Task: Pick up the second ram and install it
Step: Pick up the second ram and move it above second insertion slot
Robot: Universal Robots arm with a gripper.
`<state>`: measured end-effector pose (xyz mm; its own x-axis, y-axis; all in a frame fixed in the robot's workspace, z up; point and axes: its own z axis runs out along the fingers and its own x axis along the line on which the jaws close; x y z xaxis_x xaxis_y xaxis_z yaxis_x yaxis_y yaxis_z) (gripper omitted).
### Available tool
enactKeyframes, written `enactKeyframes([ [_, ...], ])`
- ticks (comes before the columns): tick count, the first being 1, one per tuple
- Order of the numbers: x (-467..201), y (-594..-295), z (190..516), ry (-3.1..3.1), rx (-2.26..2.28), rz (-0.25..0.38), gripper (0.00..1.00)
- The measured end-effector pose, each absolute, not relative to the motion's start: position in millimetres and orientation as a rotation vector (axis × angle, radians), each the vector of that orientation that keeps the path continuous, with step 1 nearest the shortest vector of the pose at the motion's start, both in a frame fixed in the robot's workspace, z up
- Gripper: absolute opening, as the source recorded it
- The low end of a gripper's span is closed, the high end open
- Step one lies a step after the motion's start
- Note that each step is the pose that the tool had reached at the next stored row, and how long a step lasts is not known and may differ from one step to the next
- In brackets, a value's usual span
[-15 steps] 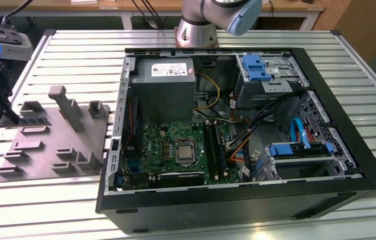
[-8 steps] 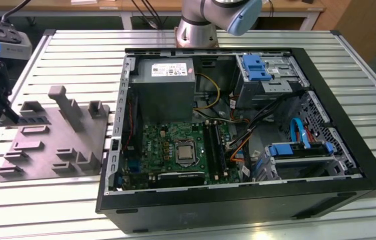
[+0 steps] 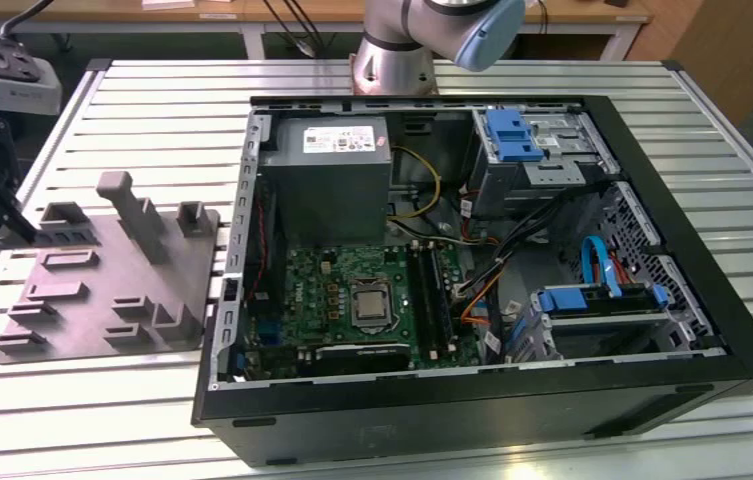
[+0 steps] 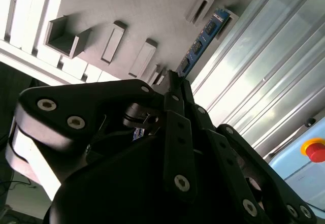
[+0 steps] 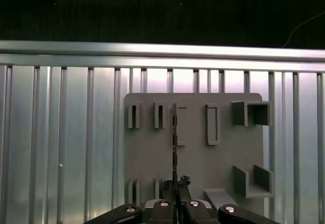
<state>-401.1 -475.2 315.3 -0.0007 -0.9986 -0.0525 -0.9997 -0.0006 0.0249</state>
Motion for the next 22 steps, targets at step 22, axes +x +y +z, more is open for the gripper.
enactKeyframes([
  [22, -401, -475, 341, 2.198, -2.198, 0.104, 0.14],
])
